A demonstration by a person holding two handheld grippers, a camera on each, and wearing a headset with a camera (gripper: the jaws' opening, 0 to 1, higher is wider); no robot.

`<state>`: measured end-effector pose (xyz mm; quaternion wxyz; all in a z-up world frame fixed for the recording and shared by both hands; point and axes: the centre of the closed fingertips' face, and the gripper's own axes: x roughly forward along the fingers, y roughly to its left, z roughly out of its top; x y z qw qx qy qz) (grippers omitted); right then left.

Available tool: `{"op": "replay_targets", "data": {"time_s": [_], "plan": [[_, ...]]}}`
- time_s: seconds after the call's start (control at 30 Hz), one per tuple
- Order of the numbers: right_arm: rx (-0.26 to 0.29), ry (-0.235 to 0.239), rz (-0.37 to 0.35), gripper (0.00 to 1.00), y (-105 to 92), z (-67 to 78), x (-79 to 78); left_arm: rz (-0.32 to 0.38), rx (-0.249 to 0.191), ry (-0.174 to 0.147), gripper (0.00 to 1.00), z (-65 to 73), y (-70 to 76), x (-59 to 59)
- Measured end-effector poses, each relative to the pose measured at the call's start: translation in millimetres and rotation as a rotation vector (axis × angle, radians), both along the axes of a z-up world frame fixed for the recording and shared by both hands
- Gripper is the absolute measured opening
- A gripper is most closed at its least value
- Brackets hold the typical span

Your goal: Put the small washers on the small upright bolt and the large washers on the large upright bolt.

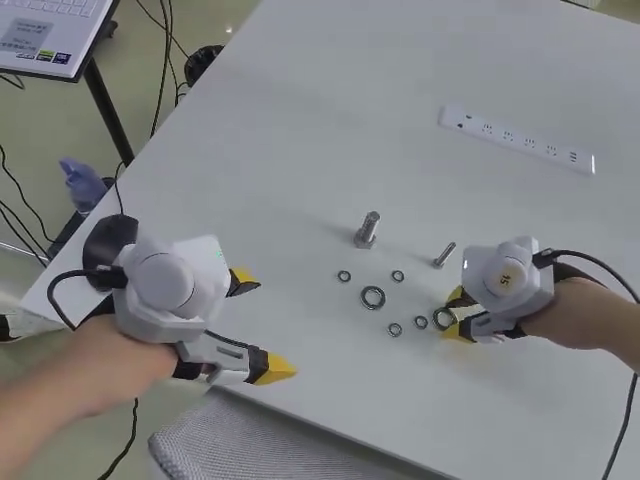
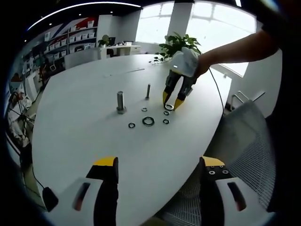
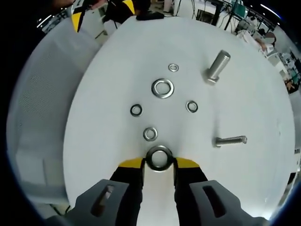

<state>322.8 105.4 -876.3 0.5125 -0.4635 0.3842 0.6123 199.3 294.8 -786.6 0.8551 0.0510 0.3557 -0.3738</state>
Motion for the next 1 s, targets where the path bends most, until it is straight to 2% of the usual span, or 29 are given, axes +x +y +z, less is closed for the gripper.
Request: {"op": "replay_targets", "data": {"time_s": [0.13, 0.2, 0.3, 0.37, 0.43, 0.57, 0.8, 1.0], "plan": [[-0.043, -0.008, 0.015, 0.25, 1.3, -0.9, 0.5, 0.003, 0.006, 0.004, 0.68, -0.1, -0.8, -1.9], [-0.067, -0.01, -0.009, 0.24, 1.8, -0.6, 1.0, 0.005, 0.009, 0.002, 0.68, 0.6, -2.2, -3.1], [-0.081, -0.007, -0.022, 0.23, 1.3, -0.8, 3.5, 0.001, 0.046, 0.0, 0.68, 1.4, -0.4, -6.0], [-0.082, -0.002, -0.057, 0.22, 1.8, -0.7, 3.6, 0.022, 0.055, -0.005, 0.67, 5.6, 2.8, -7.3], [-0.077, -0.003, -0.064, 0.21, 1.8, -0.8, 3.3, 0.042, 0.04, -0.014, 0.67, 10.6, 3.7, -7.0], [-0.053, 0.007, -0.086, 0.21, 0.9, -1.0, 3.4, 0.056, 0.058, -0.026, 0.66, 19.2, 4.9, -11.5], [-0.031, 0.015, -0.13, 0.21, 1.7, -0.8, 2.2, 0.121, 0.015, -0.023, 0.65, 30.4, 5.5, -18.8], [-0.028, 0.018, -0.143, 0.21, -1.8, 3.5, -0.1, 0.13, 0.018, -0.021, 0.64, 29.4, 2.3, -26.1]]}}
